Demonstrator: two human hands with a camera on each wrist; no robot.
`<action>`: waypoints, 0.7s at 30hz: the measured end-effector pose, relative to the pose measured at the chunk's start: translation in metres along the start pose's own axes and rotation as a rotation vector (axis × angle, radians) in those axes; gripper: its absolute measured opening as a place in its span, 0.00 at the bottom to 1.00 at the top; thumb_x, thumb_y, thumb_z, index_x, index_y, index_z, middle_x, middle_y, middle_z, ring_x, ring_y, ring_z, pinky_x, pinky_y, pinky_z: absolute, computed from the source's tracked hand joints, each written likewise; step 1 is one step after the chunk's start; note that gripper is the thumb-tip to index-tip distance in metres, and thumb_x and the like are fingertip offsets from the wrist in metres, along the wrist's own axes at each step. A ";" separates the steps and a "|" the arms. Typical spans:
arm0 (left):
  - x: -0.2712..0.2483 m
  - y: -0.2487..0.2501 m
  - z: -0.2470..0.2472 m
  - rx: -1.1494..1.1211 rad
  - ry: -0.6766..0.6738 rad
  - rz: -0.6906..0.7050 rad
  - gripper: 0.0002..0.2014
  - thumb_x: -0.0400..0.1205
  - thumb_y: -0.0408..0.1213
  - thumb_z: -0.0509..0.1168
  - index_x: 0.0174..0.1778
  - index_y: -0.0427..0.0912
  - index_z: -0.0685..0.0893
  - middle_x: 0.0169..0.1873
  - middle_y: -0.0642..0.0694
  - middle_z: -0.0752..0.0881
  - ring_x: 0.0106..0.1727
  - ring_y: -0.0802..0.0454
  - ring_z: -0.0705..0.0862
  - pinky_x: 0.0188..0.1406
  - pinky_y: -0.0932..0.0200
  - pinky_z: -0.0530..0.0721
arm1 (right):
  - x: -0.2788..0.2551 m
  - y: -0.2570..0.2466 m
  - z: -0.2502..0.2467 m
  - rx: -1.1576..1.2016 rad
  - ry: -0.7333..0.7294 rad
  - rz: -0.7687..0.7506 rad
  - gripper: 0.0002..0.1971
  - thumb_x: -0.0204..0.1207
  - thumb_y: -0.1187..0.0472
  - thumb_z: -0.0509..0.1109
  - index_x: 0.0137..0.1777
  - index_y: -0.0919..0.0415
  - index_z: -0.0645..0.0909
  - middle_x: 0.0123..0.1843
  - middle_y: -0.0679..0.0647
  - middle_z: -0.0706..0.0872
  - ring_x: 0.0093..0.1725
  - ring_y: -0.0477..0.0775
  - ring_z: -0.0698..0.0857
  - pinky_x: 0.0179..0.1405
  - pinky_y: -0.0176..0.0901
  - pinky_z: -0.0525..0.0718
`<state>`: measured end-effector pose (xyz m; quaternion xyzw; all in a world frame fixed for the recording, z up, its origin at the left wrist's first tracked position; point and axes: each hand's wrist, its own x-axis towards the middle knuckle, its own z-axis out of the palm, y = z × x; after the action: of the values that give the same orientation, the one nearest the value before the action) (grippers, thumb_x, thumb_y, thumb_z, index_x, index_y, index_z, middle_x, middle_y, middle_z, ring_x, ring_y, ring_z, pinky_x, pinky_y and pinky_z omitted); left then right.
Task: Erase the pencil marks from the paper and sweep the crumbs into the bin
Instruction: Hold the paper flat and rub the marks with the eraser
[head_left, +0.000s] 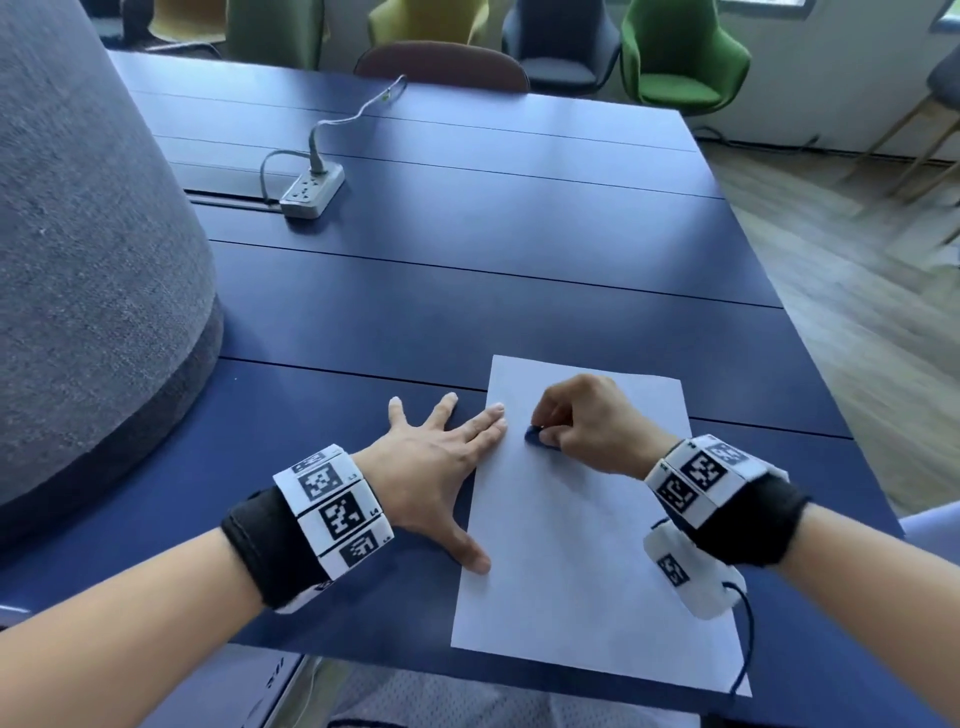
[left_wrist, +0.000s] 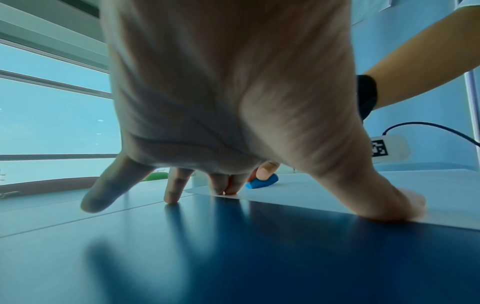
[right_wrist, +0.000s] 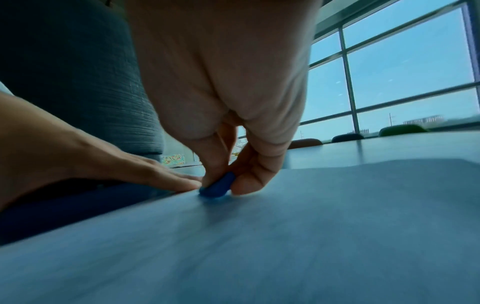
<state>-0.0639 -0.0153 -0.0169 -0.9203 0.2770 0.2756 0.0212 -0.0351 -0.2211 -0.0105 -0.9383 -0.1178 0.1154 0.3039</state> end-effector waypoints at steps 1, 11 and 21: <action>-0.001 0.000 0.000 -0.007 0.004 -0.001 0.70 0.59 0.78 0.69 0.85 0.52 0.33 0.83 0.63 0.33 0.85 0.42 0.34 0.71 0.14 0.45 | -0.004 -0.002 0.003 0.007 0.002 -0.002 0.08 0.67 0.72 0.72 0.41 0.59 0.89 0.39 0.54 0.91 0.39 0.50 0.88 0.36 0.30 0.82; -0.001 -0.003 0.001 -0.033 0.013 -0.004 0.71 0.57 0.79 0.69 0.85 0.54 0.34 0.82 0.65 0.31 0.85 0.44 0.34 0.73 0.18 0.53 | -0.009 -0.009 0.007 0.024 -0.064 -0.046 0.08 0.66 0.73 0.73 0.41 0.61 0.90 0.40 0.54 0.91 0.39 0.49 0.87 0.35 0.27 0.81; -0.001 0.000 -0.002 -0.039 -0.012 -0.013 0.69 0.59 0.76 0.71 0.85 0.55 0.34 0.82 0.65 0.32 0.85 0.44 0.33 0.72 0.16 0.52 | -0.022 -0.016 0.009 0.018 -0.117 -0.088 0.09 0.66 0.74 0.71 0.41 0.62 0.90 0.36 0.50 0.88 0.37 0.46 0.86 0.40 0.37 0.85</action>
<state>-0.0635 -0.0153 -0.0149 -0.9206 0.2655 0.2863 0.0068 -0.0610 -0.2101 -0.0052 -0.9212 -0.1754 0.1574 0.3096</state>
